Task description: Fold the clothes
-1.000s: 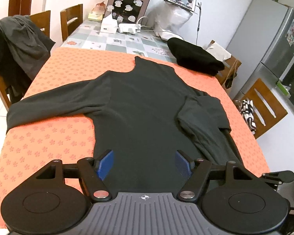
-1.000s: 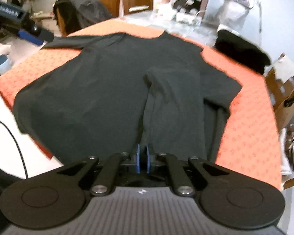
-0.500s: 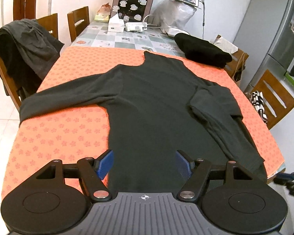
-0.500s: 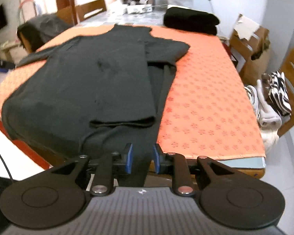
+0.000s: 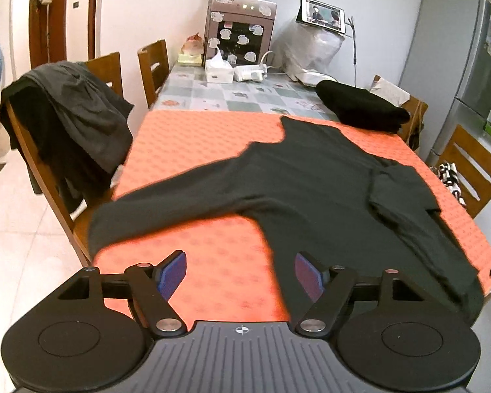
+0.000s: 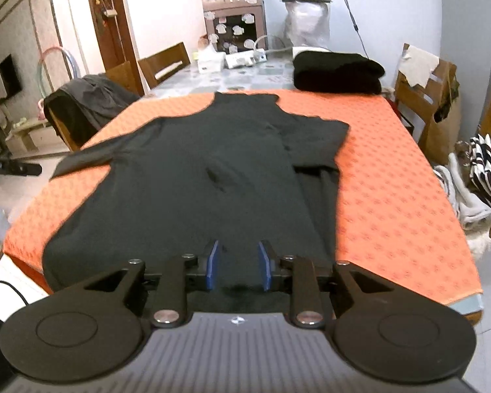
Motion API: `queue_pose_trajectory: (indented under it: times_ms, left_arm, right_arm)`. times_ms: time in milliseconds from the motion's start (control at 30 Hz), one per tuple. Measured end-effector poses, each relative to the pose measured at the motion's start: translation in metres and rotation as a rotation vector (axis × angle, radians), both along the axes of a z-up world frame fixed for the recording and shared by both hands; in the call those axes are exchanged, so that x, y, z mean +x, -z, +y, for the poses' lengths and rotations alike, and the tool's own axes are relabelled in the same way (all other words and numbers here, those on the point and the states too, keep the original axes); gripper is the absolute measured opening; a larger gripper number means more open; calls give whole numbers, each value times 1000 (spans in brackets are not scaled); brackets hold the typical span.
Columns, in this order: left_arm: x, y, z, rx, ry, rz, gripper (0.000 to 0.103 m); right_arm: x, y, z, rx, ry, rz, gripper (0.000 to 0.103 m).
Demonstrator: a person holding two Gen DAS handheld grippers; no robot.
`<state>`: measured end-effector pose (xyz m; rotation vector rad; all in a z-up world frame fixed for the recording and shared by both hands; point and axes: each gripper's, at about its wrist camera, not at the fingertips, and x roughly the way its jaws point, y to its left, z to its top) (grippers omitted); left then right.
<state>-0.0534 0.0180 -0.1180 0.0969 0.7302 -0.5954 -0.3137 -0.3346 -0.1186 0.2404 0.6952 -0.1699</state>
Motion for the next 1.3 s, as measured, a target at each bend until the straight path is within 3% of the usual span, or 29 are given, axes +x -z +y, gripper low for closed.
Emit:
queue_pose_trajectory:
  times_ms: [233,467,633,767,933,1067,1167,1233,1300]
  left_arm:
    - [58,10,45,88,202,-60,75]
    - [124,47,84,164,348,-68,73]
    - [166,68,94,143,408,-6,67]
    - [187,80,98,131,453,26,47]
    - [207,87,108,60,472,114,47]
    - [223,92,109,-11,466,154,64]
    - [236,100,113,-77,456,231,67]
    - [242,103,116,-124,464,283,57]
    - [245,104,118,-175,485,333,31]
  right_arm:
    - [43,-9,78,59,131,-47,32]
    - [76,-19,158,81,240,-76,34]
    - [81,-25,199,60,286,-66,36]
    - [82,-29,213,43,320,-65,36]
    - [83,-36,219,15,355,-65,39]
    - [83,-42,224,-7,383,-64,39]
    - [83,-46,228,-24,404,-64,39]
    - [82,-47,228,-22,408,-65,39]
    - [82,-47,227,-18,410,-67,39]
